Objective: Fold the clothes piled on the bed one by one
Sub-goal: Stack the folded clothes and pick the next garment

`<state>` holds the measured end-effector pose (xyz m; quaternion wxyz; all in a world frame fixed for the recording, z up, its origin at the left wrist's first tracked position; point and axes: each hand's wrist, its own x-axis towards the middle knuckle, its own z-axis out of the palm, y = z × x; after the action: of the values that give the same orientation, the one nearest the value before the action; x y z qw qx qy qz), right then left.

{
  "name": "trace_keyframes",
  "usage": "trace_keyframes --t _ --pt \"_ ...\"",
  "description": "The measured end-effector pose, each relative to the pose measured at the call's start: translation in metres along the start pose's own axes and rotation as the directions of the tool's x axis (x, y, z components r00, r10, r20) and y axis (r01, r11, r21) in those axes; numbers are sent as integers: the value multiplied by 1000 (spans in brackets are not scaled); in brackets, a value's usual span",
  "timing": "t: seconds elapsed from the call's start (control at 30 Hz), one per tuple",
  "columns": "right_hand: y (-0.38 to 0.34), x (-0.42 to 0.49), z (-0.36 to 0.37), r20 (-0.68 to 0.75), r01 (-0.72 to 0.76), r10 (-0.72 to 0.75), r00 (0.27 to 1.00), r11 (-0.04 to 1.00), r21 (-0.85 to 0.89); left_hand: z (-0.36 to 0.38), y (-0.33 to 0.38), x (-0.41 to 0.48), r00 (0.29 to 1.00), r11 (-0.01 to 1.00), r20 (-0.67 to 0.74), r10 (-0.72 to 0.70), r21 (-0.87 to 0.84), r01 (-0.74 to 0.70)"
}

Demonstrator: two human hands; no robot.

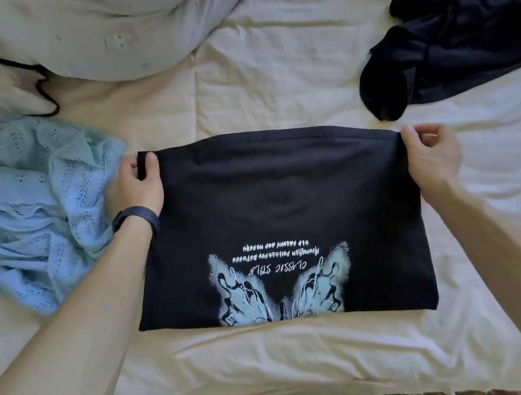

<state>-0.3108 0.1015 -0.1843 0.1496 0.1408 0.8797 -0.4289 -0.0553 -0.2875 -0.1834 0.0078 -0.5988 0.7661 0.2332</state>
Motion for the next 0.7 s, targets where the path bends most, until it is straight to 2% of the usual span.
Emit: trace_keyframes --t 0.13,0.23,0.33,0.47,0.53,0.63,0.7 --pt "18 -42 -26 67 -80 81 994 997 -20 -9 -13 -41 995 979 76 -62 -191 75" --pt "54 -96 -54 132 -174 185 974 981 -88 -21 -47 -89 980 972 152 -128 -175 154" --pt "86 -156 -86 180 -321 339 923 939 -121 -37 -77 -137 958 951 173 -228 -170 257" --pt "110 -207 -115 172 -461 483 859 874 -153 -54 -100 -184 902 886 182 -391 -189 422" --pt "114 -218 -117 243 -559 547 801 829 -26 -57 -109 -197 819 807 251 -516 -179 563" --pt "111 -220 -109 331 -648 579 745 747 152 -57 -115 -199 670 552 420 -612 -380 742" --pt "109 -215 -103 273 -642 583 765 726 249 -57 -116 -195 667 416 467 -581 -534 736"
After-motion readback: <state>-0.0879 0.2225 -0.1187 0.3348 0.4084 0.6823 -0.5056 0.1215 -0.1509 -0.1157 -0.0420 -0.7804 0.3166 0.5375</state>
